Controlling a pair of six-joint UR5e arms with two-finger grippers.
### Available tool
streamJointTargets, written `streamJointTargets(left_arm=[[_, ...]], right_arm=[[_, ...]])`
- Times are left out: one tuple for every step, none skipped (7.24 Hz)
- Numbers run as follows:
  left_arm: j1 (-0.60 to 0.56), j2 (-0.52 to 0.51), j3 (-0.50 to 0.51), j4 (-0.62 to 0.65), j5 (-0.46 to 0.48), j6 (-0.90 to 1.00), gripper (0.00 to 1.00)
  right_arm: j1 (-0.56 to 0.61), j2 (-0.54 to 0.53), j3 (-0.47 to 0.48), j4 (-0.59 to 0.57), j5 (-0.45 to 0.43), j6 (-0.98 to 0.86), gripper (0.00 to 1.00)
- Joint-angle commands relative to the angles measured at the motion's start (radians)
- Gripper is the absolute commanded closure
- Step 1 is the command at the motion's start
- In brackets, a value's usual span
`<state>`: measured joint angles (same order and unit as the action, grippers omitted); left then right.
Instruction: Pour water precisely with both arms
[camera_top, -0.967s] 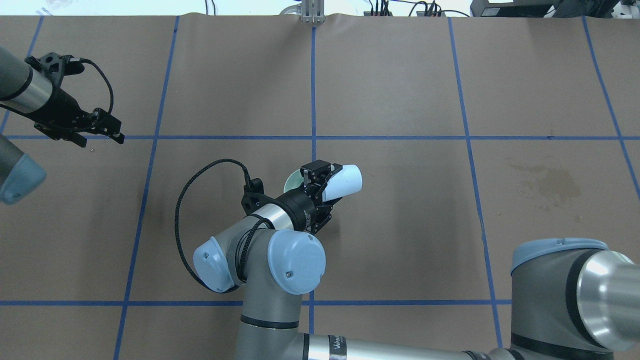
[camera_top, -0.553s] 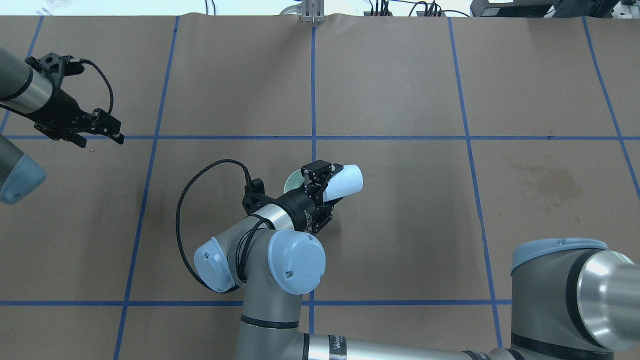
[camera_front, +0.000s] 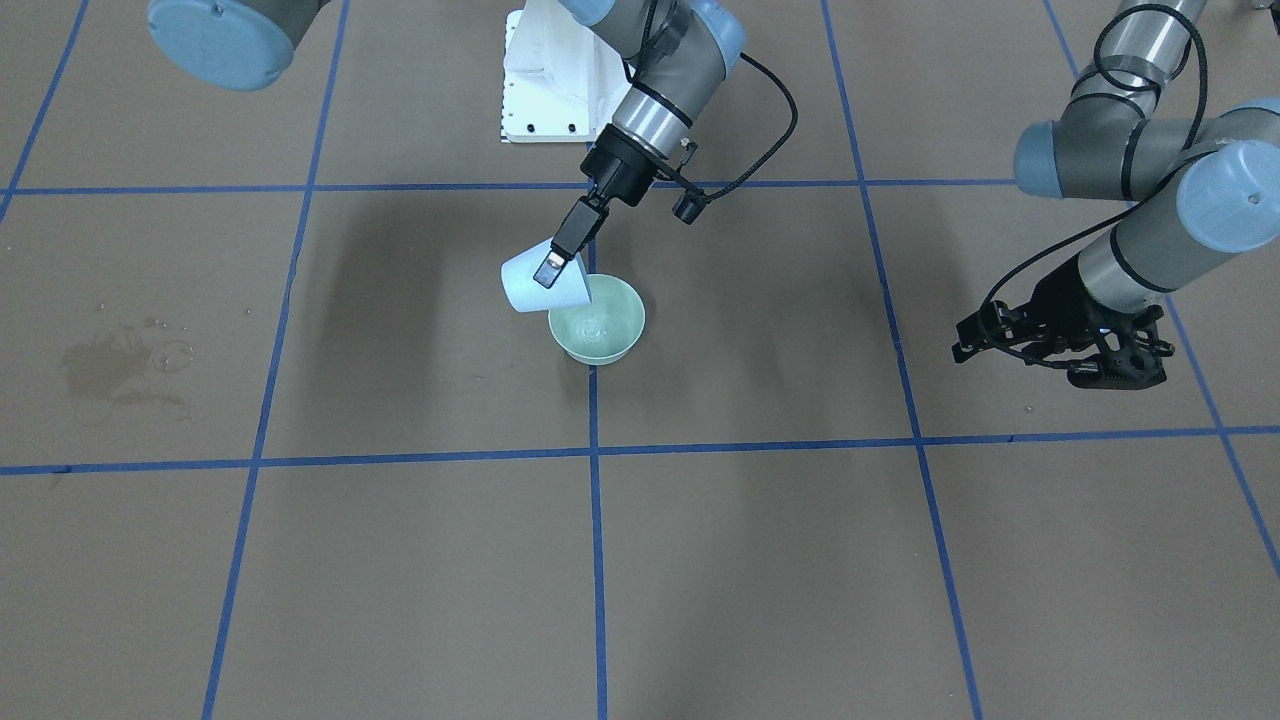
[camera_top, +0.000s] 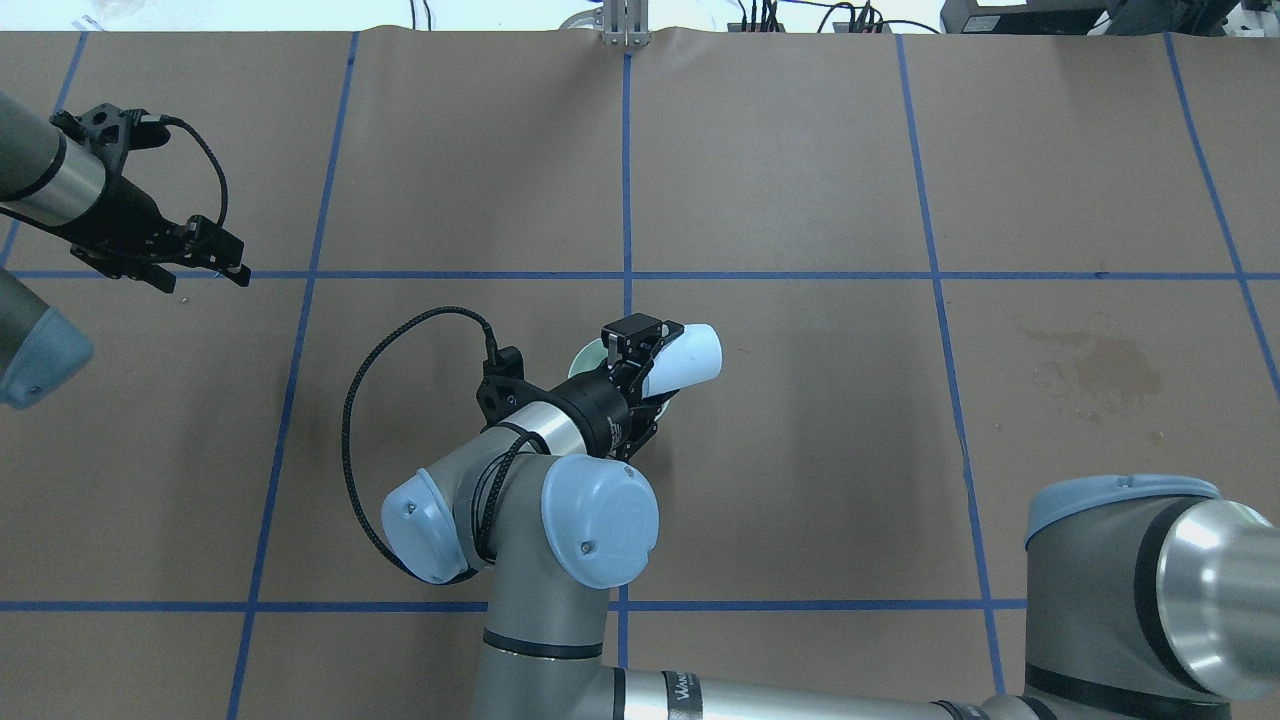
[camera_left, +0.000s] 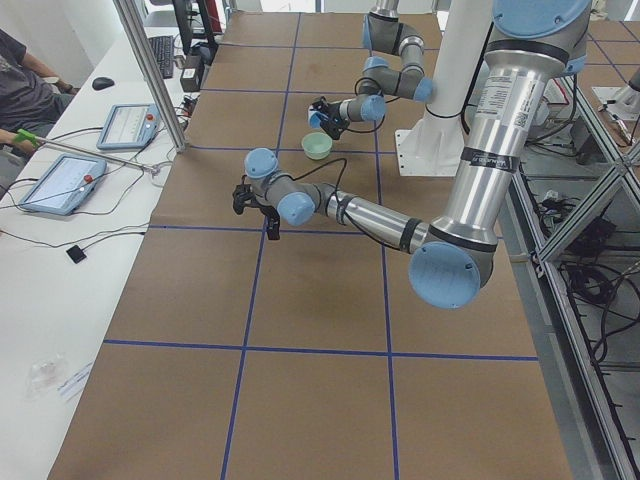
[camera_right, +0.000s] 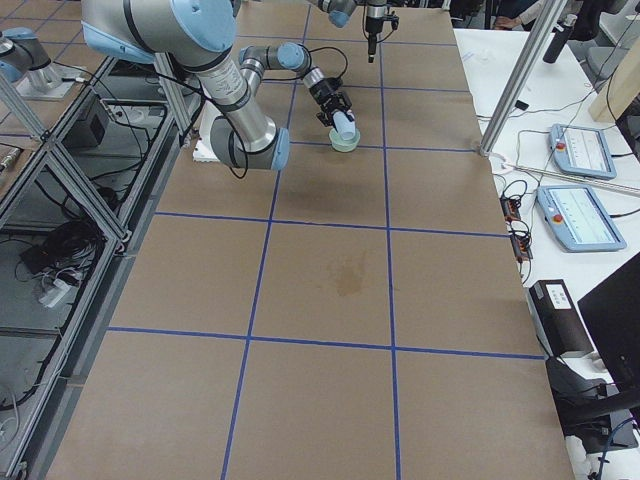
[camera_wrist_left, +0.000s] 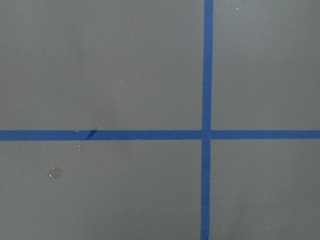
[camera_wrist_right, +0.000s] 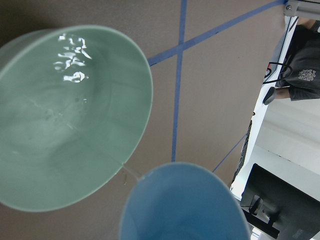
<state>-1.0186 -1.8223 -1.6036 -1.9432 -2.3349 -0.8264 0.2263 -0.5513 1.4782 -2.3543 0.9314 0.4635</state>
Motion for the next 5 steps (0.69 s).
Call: streamJointTargets(left_arm=[[0.000, -0.011, -0.005, -0.003, 0.000, -0.007, 0.01], [0.000, -0.012, -0.015, -0.008, 0.000, -0.013, 0.01], [0.000, -0.008, -0.034, -0.008, 0.000, -0.016, 0.01], [0.000, -0.003, -0.044, -0.007, 0.000, -0.016, 0.01], [0.000, -0.002, -0.044, -0.006, 0.000, -0.014, 0.01]], right_arm=[[0.085, -0.164, 0.220, 0.187, 0.158, 0.087, 0.72], [0.143, -0.226, 0.308, 0.214, 0.232, 0.087, 0.73], [0.222, -0.251, 0.345, 0.233, 0.344, 0.095, 0.73], [0.337, -0.333, 0.384, 0.386, 0.530, 0.099, 0.72], [0.457, -0.448, 0.389, 0.584, 0.719, 0.099, 0.72]])
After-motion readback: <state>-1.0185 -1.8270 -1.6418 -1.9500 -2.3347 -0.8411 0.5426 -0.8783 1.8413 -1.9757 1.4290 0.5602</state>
